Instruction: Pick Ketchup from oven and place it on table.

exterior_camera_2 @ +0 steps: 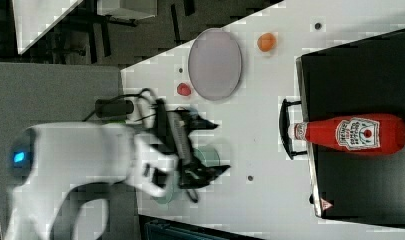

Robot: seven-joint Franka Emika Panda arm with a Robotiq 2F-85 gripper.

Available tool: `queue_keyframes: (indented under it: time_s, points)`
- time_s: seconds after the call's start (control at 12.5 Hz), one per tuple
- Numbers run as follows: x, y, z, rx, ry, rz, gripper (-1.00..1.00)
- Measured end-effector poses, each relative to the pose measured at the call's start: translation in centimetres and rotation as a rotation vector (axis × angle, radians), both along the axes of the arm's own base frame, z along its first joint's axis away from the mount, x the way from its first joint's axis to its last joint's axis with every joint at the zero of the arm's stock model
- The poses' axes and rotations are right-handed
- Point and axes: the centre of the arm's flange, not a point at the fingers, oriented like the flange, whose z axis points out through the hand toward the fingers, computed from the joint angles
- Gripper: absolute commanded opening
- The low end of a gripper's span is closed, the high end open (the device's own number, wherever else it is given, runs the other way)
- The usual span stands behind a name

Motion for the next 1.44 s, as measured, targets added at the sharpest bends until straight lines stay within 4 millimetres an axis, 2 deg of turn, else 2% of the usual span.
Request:
queue_keyframes:
  time_s: [0.08,0.16,0.24,0.4,0.48,0.56,0.72,0.88,0.96,1.04,1.12,1.44]
  points:
    - [-0.2,-1.4,-1.4,-0.021,0.014,-0.018,1.0]
    - [-0.1,-3.5,-1.9,-0.057,-0.05,-0.055,1.0]
    - [-0.1,-4.8,-1.5,-0.069,-0.114,-0.087,1.0]
    - [-0.6,-8.5,0.7,-0.139,-0.21,-0.146,1.0]
    - [-0.8,-10.2,0.9,-0.182,-0.249,-0.171,1.0]
    - [-0.9,-12.0,0.2,-0.212,-0.246,-0.198,1.0]
    - [-1.2,-14.9,-3.3,-0.244,-0.188,-0.243,1.0]
    - [-1.2,-16.0,-7.6,-0.232,-0.123,-0.275,1.0]
    - [-1.0,-15.7,-10.5,-0.235,-0.082,-0.261,1.0]
    - [0.0,-15.4,-12.3,-0.256,-0.082,-0.24,1.0]
    - [0.5,-15.3,-12.7,-0.258,-0.095,-0.243,1.0]
    - [-0.5,-16.4,-13.5,-0.225,-0.094,-0.303,1.0]
